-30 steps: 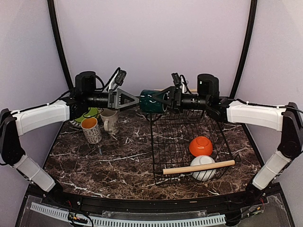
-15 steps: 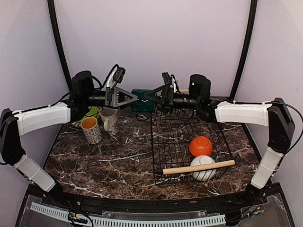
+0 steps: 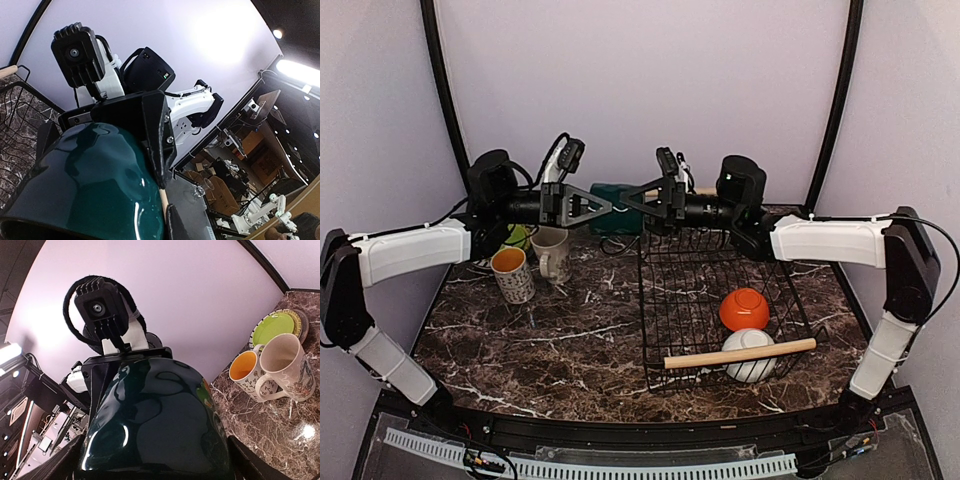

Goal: Unload the mixed dishes from the dish rack
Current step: Pass from the right arm to the left, then place the cup at the center of the board.

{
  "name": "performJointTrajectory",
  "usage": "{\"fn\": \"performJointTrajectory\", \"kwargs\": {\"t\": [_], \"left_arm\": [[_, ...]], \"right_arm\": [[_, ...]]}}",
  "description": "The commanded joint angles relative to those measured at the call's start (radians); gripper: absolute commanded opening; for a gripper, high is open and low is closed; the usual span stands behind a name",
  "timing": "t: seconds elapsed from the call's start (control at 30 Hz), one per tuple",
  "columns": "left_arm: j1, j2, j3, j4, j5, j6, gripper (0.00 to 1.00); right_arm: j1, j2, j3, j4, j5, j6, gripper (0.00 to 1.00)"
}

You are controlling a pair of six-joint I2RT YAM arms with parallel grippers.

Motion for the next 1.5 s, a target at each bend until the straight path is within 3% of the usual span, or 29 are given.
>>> {"fn": "performJointTrajectory", "kwargs": {"t": [0.0,0.2,0.33,0.6,0.8,0.93,1.2,1.47], "left_arm": [[-0.010,-0.017,-0.001,-0.012,0.023,0.022,0.02],[-0.010,-0.049,0.022,-0.162,-0.009,0.151,0.01],[-0.010,-0.059,0.032,-0.207,-0.022,0.193,0.01],[-0.010,-0.079,0.085,-0.471,-0.102,0.389,0.01],[-0.010,-0.128,0.173,-0.774,-0.295,0.620,0.01],[-0.009,-0.189,0.187,-0.910,-0.517,0.683,0.01],[-0.009,-0.311,0.259,-1.310,-1.170,0.680,0.01],[-0.007,-0.505,0.217,-1.536,-1.601,0.607,0.01]], "right_arm": [[-0.001,-0.008,0.018,0.082,0.021,-0.012,0.15],[-0.026,-0.073,-0.074,0.080,0.044,-0.013,0.72],[-0.049,-0.150,-0.127,0.004,0.066,-0.061,0.98],[-0.078,-0.316,-0.194,-0.229,0.164,-0.193,0.99],[-0.078,-0.404,-0.199,-0.464,0.297,-0.305,0.99],[-0.077,-0.449,-0.199,-0.574,0.365,-0.355,0.99],[-0.078,-0.452,-0.190,-0.649,0.429,-0.431,0.99],[-0.077,-0.364,-0.123,-0.650,0.408,-0.468,0.99]]}}
